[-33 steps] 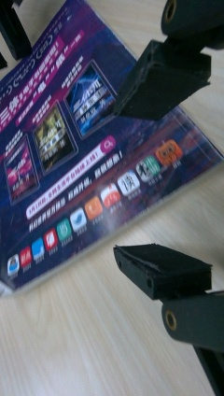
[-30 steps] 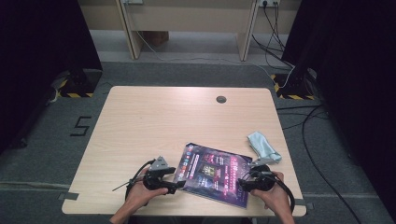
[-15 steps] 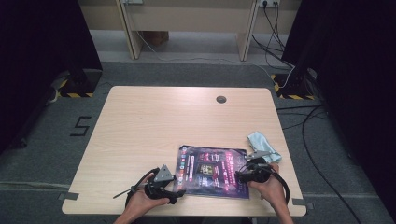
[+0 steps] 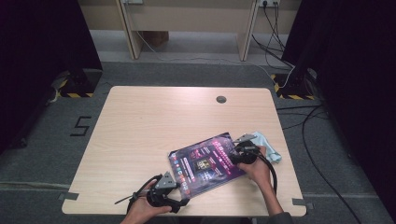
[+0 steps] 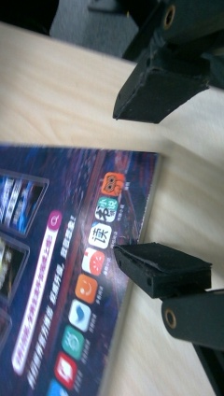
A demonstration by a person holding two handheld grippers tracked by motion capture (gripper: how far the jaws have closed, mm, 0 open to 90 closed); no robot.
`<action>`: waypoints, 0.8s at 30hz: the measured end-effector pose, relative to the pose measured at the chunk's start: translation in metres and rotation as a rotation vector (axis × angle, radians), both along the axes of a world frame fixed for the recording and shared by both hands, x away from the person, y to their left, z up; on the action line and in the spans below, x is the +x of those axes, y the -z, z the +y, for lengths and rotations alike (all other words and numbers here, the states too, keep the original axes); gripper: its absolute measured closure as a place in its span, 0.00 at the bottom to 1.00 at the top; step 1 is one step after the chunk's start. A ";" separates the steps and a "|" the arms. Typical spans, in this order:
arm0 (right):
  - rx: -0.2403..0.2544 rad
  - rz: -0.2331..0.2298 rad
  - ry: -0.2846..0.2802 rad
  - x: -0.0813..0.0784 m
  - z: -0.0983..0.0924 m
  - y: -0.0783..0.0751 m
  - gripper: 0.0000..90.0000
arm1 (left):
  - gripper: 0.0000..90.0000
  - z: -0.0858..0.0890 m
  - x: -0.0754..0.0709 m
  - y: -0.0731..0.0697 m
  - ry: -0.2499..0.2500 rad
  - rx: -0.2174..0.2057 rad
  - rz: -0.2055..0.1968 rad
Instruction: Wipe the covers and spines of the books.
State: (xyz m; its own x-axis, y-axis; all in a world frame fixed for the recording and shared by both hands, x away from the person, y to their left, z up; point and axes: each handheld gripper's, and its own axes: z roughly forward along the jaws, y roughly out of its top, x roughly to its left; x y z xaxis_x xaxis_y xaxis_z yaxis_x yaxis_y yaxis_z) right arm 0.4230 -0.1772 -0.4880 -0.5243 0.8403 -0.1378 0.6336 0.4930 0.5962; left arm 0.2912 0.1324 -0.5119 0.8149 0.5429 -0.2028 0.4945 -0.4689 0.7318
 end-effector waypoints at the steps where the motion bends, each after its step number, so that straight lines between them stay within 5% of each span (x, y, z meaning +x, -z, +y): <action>1: 0.009 -0.009 0.006 0.003 0.000 0.001 0.45 | 0.32 -0.002 -0.001 0.000 0.010 0.000 0.001; 7: 0.046 0.001 -0.012 0.006 -0.002 0.001 0.38 | 0.31 0.001 0.003 -0.006 0.007 -0.042 -0.019; 14: 0.086 0.008 -0.027 -0.017 -0.009 -0.006 0.35 | 0.26 0.020 0.029 -0.014 -0.151 -0.085 -0.092; 18: 0.100 -0.001 -0.022 -0.032 -0.017 -0.008 0.35 | 0.25 0.023 0.042 -0.014 -0.214 -0.074 -0.108; 24: 0.120 -0.025 0.003 -0.052 -0.021 -0.007 0.34 | 0.25 0.023 0.059 -0.012 -0.279 0.013 -0.160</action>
